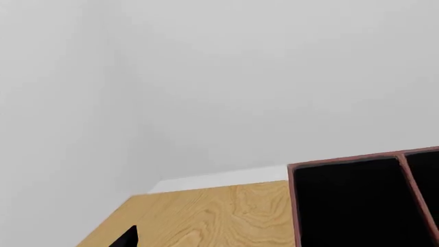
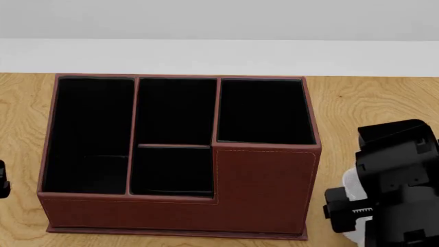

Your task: Pick up the white mug and place it to the right of the caddy.

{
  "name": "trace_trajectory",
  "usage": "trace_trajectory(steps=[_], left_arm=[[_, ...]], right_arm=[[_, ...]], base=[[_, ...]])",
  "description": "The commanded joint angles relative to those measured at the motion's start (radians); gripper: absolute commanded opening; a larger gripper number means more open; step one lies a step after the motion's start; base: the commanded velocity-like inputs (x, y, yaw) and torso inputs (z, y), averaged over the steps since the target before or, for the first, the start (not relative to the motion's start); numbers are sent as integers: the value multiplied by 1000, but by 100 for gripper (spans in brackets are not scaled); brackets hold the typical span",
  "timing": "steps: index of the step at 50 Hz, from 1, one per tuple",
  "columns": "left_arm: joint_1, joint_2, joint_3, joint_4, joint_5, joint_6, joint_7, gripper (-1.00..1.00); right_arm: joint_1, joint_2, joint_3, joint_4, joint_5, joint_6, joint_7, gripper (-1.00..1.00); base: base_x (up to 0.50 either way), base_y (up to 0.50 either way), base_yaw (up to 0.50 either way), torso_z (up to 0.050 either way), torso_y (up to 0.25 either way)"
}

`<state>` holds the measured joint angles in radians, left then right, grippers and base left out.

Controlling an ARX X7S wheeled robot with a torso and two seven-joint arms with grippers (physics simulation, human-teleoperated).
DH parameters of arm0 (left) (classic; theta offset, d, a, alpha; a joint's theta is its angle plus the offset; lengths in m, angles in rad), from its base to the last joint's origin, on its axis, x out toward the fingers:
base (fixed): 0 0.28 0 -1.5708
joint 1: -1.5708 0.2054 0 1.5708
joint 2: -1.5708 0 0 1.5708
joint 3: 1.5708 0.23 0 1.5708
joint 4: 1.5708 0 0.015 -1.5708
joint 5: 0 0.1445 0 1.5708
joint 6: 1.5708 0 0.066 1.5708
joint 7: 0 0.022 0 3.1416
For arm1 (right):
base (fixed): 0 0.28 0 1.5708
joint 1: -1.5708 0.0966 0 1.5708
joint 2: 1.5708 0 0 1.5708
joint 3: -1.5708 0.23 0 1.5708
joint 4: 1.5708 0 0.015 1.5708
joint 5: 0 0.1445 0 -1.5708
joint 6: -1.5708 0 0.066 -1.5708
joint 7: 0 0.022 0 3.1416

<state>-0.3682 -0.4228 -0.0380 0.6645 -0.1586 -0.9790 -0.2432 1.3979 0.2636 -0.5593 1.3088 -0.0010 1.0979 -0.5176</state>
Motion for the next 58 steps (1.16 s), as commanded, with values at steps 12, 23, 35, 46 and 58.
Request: trace_trajectory(steps=[12, 23, 35, 46, 58], left_arm=[[18, -5, -109, 153, -67, -77, 26, 100], [23, 0, -137, 201, -91, -103, 31, 100], [11, 3, -150, 240, -113, -141, 32, 100], [-6, 0, -136, 244, -118, -158, 25, 100], [-41, -14, -114, 264, -128, -202, 20, 100]], right_arm=[[-124, 197, 42, -781, 22, 472, -36, 100], [-100, 508, -40, -1031, 1369, 467, 1003, 100], [-207, 659, 59, -1299, 1852, 380, 1395, 100], [-230, 785, 87, -1584, 2120, 238, 1634, 100], [-44, 894, -4, -1834, 2429, 131, 1923, 100]], base=[[0, 0, 0, 0, 0], [0, 0, 0, 0, 0], [0, 0, 0, 0, 0], [0, 0, 0, 0, 0], [0, 0, 0, 0, 0]])
